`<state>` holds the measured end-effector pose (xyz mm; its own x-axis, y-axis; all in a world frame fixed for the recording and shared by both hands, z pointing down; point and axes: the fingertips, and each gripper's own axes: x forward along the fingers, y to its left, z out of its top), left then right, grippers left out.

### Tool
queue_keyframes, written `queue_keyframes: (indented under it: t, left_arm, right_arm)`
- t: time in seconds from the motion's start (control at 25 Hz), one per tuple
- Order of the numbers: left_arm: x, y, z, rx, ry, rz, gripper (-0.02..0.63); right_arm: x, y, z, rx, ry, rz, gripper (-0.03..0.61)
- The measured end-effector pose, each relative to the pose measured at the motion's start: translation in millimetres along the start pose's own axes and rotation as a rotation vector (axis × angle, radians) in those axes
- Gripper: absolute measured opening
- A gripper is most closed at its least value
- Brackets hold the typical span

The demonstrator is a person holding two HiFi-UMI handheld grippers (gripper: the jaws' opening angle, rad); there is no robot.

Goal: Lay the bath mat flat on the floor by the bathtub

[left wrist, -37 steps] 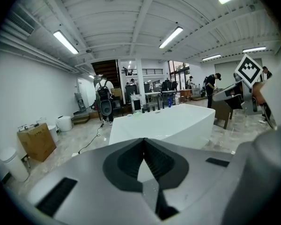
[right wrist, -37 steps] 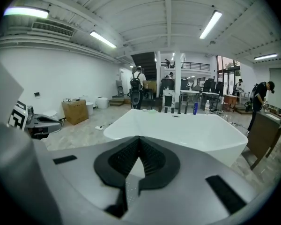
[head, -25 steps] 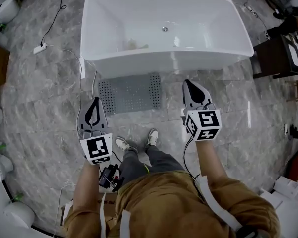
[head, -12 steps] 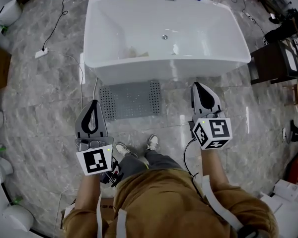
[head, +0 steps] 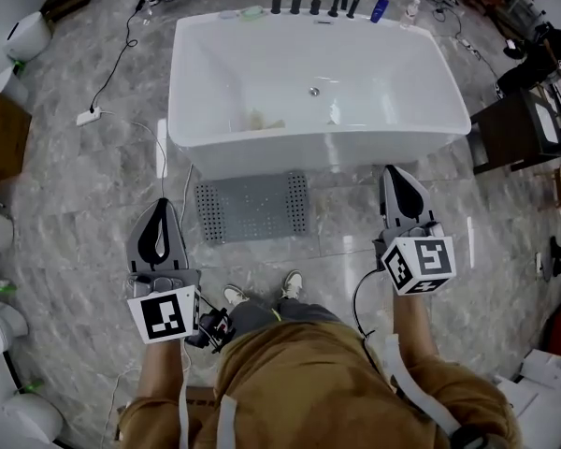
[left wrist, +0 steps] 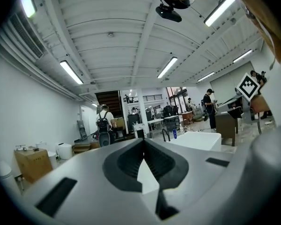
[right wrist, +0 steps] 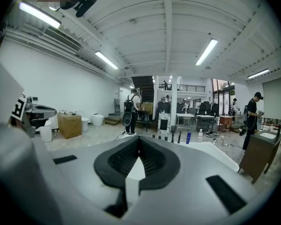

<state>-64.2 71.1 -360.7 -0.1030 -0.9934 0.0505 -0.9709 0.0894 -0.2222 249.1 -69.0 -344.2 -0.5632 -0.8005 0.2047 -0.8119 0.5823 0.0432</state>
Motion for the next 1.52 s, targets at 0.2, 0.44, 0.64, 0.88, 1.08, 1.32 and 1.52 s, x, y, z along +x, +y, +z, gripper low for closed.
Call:
queue_keyframes:
  t: [0.2,0.44,0.64,0.88,1.08,1.32,1.52]
  left_arm:
    - [-12.5,12.6,12.9,-0.021,-0.007,0.025,0.005]
    - [-32.7,28.6,26.2,-0.037,-0.017,0.061,0.005]
    - [-51.5,34.2,38.4,-0.049,-0.001,0.065,0.005]
    - [-66.0,34.4,46.8,-0.039,-0.003,0.062,0.005]
    - [-74.3,36.2,42.5,-0.053,0.000,0.070,0.005]
    - [-76.2,31.9,37.7,-0.069,0.007,0.068,0.003]
    - [-77.2,28.5,36.6,-0.074,0.010,0.064,0.005]
  right_arm:
    - [-10.5,-1.2,20.1,-0.018,-0.032,0.003,0.005]
    - [-20.0,13.6,29.1,-0.037,-0.041,0.030,0.005]
    - [-29.8,22.1,40.1,-0.040,-0.056,0.043,0.005]
    - [-32.8,31.2,42.1,-0.037,-0.065,0.052,0.005]
    - [-39.4,44.2,41.6,-0.040,-0.068,0.061,0.005]
    - [-51.3,52.0,36.6,-0.044,-0.065,0.064,0.005]
    - [-55.3,53.1,32.0,-0.043,-0.060,0.063,0.005]
